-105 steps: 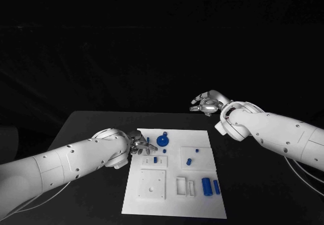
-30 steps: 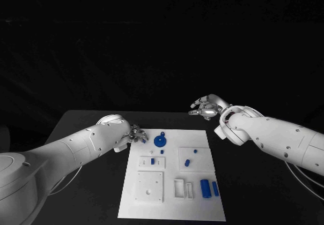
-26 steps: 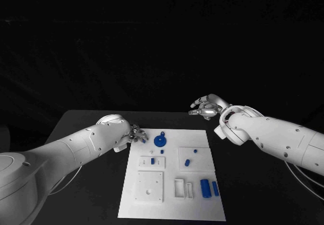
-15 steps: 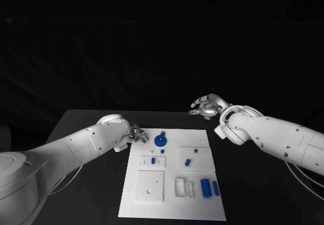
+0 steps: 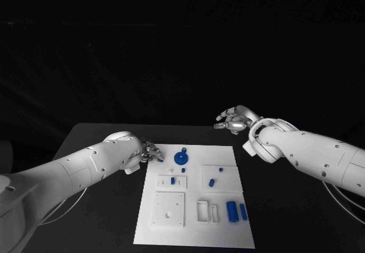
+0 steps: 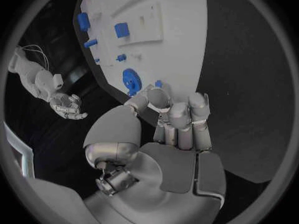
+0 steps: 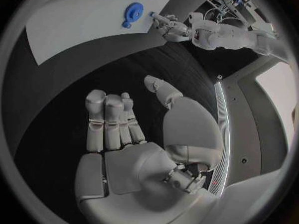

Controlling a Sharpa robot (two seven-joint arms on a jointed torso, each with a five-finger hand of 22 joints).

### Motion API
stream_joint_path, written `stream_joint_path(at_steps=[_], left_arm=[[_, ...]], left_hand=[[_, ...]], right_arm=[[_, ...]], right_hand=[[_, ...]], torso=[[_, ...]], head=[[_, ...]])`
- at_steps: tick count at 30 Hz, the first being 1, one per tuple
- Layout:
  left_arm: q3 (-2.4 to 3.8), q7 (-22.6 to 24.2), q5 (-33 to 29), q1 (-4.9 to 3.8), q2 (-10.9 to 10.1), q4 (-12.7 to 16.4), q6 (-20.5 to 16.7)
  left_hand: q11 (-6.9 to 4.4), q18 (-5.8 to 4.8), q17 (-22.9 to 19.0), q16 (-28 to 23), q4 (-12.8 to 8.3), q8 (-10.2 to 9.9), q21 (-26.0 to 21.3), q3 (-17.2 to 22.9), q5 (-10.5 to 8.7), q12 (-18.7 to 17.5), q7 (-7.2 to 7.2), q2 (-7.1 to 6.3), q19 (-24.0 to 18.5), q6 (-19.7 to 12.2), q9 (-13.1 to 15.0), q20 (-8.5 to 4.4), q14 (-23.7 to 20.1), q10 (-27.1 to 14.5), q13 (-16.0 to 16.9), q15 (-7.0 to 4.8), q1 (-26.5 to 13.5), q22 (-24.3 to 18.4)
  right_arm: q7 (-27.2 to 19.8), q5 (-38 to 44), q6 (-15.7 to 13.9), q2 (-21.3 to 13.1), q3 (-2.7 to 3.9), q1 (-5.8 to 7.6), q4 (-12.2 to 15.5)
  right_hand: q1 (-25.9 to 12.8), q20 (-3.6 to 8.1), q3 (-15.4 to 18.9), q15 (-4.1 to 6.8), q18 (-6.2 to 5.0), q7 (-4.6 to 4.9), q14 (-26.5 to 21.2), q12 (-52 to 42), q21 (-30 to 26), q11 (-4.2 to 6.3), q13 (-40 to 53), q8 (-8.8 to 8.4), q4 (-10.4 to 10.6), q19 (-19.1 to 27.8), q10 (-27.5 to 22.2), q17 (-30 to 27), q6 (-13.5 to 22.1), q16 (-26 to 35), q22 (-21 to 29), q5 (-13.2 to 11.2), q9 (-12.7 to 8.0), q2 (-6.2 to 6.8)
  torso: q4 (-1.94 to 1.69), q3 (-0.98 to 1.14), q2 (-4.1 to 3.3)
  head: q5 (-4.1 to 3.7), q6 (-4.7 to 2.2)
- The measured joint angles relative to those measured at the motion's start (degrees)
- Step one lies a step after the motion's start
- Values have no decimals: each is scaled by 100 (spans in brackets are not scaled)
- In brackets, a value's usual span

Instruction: Assemble the parts on the task board

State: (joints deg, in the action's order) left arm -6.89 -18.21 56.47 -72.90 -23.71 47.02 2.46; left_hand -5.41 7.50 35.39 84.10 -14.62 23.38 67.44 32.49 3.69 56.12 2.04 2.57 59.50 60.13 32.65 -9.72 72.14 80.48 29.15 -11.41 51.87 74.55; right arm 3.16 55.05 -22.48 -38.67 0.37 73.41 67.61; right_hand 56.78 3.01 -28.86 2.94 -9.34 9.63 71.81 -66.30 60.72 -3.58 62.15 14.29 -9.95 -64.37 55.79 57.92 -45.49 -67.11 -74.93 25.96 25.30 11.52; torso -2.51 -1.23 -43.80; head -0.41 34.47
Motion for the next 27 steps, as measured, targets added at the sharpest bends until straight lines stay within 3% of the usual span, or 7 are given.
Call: stream_joint_path(at_steps=[7,19,21,24,27], left_arm=[[3,-4,-126,-53,-320,556,-248],[36,-27,-219,-114,-1021,1793,-608],[34,-31,-215,-114,-1109,1972,-668],[27,-31,-159,-114,-1189,2194,-758],[17,-30,-89,-113,-1242,2366,-831]], left_hand=[[-13,-2,-16,0,-23,9,0,74,7,0,0,-22,0,0,0,0,-6,-13,-17,-8,22,-8],[-34,-47,-34,0,14,10,0,165,290,6,0,-26,50,0,0,-13,10,8,-38,-25,19,-20],[-68,-47,-42,-1,29,74,0,181,442,24,0,-70,52,0,1,-11,12,17,-45,-26,-25,-20],[-75,-69,-48,-1,42,231,22,206,898,38,0,-147,82,0,2,-41,12,8,-46,-27,-56,-20],[-95,-85,-50,21,42,310,22,206,1161,63,0,-185,83,0,2,-42,13,28,-45,-27,-93,-20]], right_arm=[[0,-7,0,-22,0,-1,2],[0,-30,0,-31,-1,-14,-31],[0,-32,0,-39,-1,-28,-37],[0,-35,1,-46,-1,-43,-50],[0,-38,1,-48,-2,-53,-52]], right_hand=[[-23,0,0,0,0,0,0,0,-1,0,-5,0,0,0,0,0,0,0,0,0,-5,23],[-23,-7,0,0,0,-1,0,0,-1,20,-5,0,0,7,-20,-5,1,0,1,0,-4,23],[-23,-8,0,0,0,0,0,0,-1,20,-5,0,0,8,-21,-5,1,0,1,0,-4,23],[-22,-8,0,0,0,0,0,0,-1,20,-10,0,0,8,-20,-5,2,0,1,0,-5,23],[-22,-8,0,0,0,0,0,0,-1,20,-11,0,0,8,-20,-5,3,0,1,0,-4,23]], torso=[[-32,1,18],[-135,13,108],[-145,16,121],[-162,23,142],[-177,26,164]], head=[[-1,-7],[-24,42],[-24,57],[-21,73],[-20,96]])
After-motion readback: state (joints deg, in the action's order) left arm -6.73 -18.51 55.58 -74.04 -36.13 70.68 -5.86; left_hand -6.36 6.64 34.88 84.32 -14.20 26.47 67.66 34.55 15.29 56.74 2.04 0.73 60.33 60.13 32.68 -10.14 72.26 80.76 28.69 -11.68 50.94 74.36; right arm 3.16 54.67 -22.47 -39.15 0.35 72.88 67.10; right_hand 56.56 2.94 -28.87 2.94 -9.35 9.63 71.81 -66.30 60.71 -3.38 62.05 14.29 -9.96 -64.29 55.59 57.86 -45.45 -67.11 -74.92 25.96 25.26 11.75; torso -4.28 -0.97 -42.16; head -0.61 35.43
